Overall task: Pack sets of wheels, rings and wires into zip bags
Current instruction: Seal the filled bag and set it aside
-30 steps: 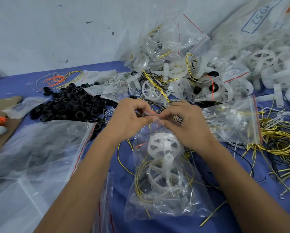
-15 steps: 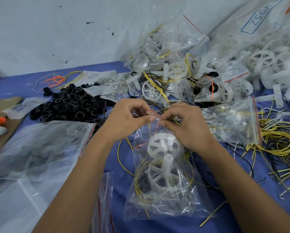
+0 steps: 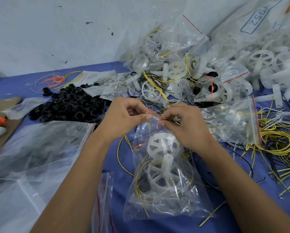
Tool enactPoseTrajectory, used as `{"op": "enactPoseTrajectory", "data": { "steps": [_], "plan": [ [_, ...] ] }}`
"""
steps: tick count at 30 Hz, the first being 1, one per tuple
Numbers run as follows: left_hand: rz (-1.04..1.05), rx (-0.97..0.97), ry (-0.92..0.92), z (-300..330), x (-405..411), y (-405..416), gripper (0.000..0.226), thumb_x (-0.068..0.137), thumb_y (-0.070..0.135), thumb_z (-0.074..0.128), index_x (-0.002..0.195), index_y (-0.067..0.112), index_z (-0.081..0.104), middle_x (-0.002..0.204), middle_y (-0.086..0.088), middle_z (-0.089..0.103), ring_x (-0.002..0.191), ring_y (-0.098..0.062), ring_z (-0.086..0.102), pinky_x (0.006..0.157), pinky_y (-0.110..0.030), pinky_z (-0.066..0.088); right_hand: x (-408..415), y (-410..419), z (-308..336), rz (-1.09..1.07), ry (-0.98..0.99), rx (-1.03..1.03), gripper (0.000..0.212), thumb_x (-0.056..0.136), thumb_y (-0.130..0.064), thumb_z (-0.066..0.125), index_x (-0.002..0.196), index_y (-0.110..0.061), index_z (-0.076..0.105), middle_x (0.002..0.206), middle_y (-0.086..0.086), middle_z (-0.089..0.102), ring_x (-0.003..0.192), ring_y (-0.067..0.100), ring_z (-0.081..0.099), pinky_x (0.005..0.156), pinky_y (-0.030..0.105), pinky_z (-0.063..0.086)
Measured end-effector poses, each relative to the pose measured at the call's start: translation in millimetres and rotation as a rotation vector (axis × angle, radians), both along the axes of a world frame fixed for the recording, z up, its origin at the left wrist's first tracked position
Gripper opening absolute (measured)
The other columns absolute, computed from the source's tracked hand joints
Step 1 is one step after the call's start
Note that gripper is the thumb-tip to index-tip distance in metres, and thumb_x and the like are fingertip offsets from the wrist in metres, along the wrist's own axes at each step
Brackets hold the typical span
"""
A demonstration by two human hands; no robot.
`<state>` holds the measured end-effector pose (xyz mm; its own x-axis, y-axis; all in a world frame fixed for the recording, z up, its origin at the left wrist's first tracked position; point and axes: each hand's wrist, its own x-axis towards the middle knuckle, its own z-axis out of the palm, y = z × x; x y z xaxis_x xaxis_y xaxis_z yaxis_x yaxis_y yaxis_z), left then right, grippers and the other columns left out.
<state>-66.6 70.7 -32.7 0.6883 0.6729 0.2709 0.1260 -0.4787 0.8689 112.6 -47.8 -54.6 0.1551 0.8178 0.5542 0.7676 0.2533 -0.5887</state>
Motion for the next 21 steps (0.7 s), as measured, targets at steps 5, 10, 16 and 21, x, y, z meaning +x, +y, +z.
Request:
{"op": "enactPoseTrajectory", "data": {
  "steps": [5,10,16,21],
  "plan": [
    [-0.029,0.027,-0.016,1,5,-5,0.012,0.080,-0.006,0.081,0.075,-0.001,0.072,0.067,0.005,0.070,0.066,-0.008,0.063,0.066,-0.023,0.051,1,0,0,0.035,-0.028,0.017,0.006,0.081,-0.011,0.084,0.085,-0.011,0.079,0.077,-0.001,0.068,0.076,0.015,0.058,0.073,0.028,0.045],
    [-0.083,0.075,-0.002,1,11,-9,0.010,0.081,-0.002,0.082,0.079,0.004,0.074,0.072,-0.006,0.071,0.068,-0.009,0.061,0.065,-0.023,0.048,-1,0,1,0.077,-0.033,0.071,0.004,0.083,-0.007,0.082,0.082,-0.008,0.078,0.074,0.001,0.068,0.072,0.022,0.058,0.073,0.039,0.046],
    [-0.081,0.081,-0.029,0,14,-11,0.016,0.082,0.000,0.081,0.077,0.012,0.072,0.076,-0.015,0.070,0.070,-0.024,0.063,0.068,-0.040,0.051,-1,1,-2,0.076,-0.014,0.091,0.008,0.085,-0.009,0.081,0.079,-0.007,0.076,0.071,0.002,0.065,0.071,0.021,0.057,0.069,0.040,0.047],
    [0.002,0.037,-0.130,5,3,-3,0.014,0.083,-0.003,0.078,0.077,-0.003,0.066,0.072,-0.023,0.063,0.067,-0.020,0.053,0.064,-0.033,0.044,6,3,-5,0.004,-0.042,0.040,0.007,0.085,-0.015,0.082,0.080,-0.010,0.080,0.073,0.002,0.069,0.072,0.021,0.059,0.070,0.042,0.048]
  ]
}}
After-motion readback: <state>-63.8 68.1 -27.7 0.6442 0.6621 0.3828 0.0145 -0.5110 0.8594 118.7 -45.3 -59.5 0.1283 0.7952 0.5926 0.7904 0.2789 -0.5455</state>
